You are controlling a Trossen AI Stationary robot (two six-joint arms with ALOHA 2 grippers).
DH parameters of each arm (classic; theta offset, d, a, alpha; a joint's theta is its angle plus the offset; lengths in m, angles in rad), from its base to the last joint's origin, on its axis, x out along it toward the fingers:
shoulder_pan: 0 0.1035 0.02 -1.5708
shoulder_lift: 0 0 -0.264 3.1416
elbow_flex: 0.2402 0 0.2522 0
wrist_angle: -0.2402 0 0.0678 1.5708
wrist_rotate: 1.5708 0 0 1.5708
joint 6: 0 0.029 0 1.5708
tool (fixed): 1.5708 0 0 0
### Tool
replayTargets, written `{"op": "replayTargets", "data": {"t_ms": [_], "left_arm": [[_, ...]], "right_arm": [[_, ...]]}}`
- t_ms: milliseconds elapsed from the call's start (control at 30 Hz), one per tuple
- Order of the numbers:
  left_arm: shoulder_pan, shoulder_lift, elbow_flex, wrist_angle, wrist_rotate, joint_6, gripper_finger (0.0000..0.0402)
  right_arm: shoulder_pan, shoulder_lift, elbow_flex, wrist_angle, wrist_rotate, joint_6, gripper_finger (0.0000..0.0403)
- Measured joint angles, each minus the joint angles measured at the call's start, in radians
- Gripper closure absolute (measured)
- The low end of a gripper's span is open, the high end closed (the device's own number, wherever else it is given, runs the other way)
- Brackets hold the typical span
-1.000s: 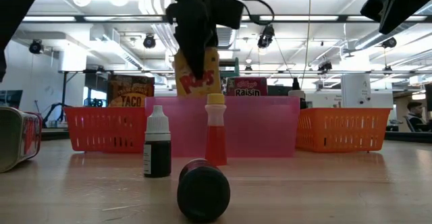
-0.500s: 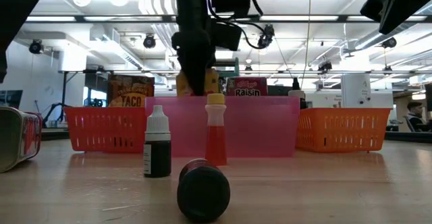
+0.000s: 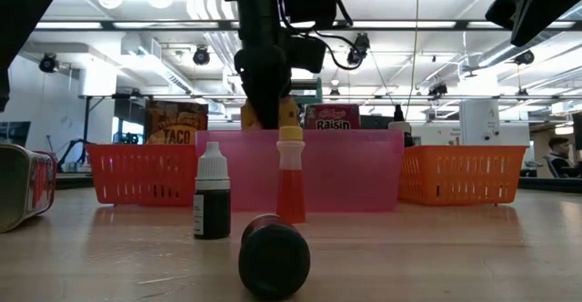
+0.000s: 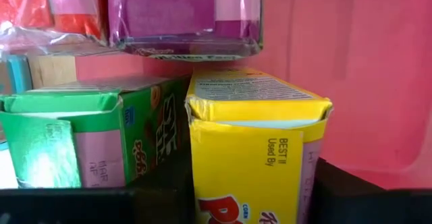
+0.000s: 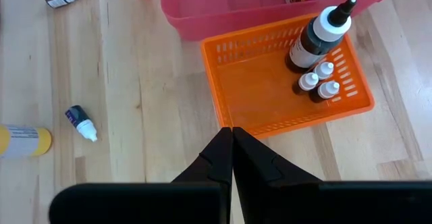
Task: Pick & Place Kitchen Items
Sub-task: Put the yellow cereal box into the pink bin, then put the blue cereal box into the pink bin
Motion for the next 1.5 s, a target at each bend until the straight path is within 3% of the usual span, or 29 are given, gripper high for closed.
{"op": "replayTargets", "data": {"t_ms": [467, 700, 900, 1133, 1500], "left_arm": [[0.000, 0.002, 0.035, -0.033, -0.003, 0.008, 0.0164], [0.000, 0.002, 0.130, -0.098, -0.011, 0.020, 0.0161], [0.000, 0.002, 0.256, -0.272, -0.015, -0.035, 0.0161], [-0.007, -0.040, 0.410, -0.436, -0.131, -0.134, 0.0166], [-0.111, -0.205, 0.351, -0.440, -0.196, -0.292, 0.0168]], "right_arm": [[-0.001, 0.000, -0.002, 0.000, 0.000, 0.000, 0.0394], [0.000, 0.000, -0.018, 0.001, -0.003, 0.008, 0.0394], [0.000, 0.000, -0.044, 0.005, -0.007, 0.017, 0.0394], [0.000, 0.000, -0.077, 0.018, -0.008, 0.025, 0.0394], [0.000, 0.000, -0.080, 0.024, -0.008, 0.030, 0.0394]]}}
